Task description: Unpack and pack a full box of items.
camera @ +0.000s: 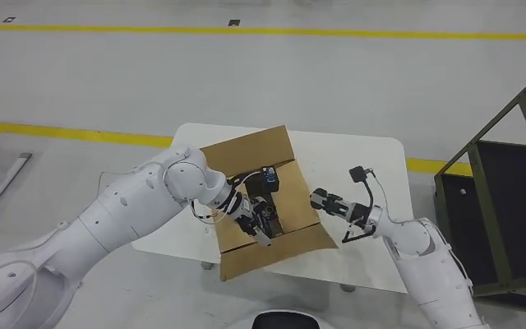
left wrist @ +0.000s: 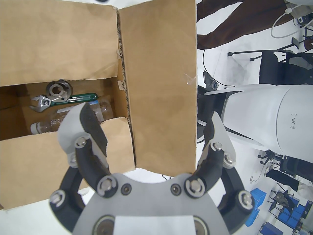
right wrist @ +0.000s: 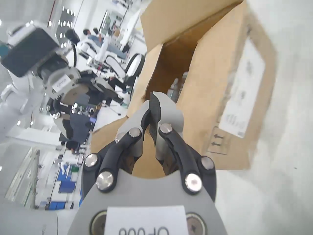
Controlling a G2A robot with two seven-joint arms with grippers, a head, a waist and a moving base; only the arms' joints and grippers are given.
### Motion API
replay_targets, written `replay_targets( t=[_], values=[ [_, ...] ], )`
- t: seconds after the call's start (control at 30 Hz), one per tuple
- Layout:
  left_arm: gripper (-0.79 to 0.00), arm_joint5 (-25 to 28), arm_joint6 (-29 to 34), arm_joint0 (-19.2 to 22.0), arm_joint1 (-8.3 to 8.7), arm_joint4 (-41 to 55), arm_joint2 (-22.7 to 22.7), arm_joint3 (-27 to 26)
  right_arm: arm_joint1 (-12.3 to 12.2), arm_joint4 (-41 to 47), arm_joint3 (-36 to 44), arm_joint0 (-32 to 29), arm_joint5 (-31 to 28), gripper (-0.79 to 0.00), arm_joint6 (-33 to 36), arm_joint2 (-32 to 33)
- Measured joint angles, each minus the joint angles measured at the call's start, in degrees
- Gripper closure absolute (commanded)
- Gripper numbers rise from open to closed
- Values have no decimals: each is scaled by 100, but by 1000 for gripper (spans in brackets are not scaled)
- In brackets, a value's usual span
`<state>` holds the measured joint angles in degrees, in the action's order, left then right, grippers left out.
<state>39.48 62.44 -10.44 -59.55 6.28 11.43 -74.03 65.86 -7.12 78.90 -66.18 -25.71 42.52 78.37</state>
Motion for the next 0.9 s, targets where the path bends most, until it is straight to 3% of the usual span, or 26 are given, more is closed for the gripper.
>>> replay_targets(
  t=[0.13, 0.43, 0.9],
  values=[
    [-785, 3, 2, 2, 1, 2, -2, -1, -8, -286, -34, -207, 353, 0, -687, 121],
    [-785, 3, 2, 2, 1, 2, -2, 0, 77, -427, -486, -297, 584, 0, -1521, -194],
    [-785, -19, -23, -14, 2, -25, 5, -8, 182, -512, -950, -97, 457, 0, -1401, -729]
  ],
)
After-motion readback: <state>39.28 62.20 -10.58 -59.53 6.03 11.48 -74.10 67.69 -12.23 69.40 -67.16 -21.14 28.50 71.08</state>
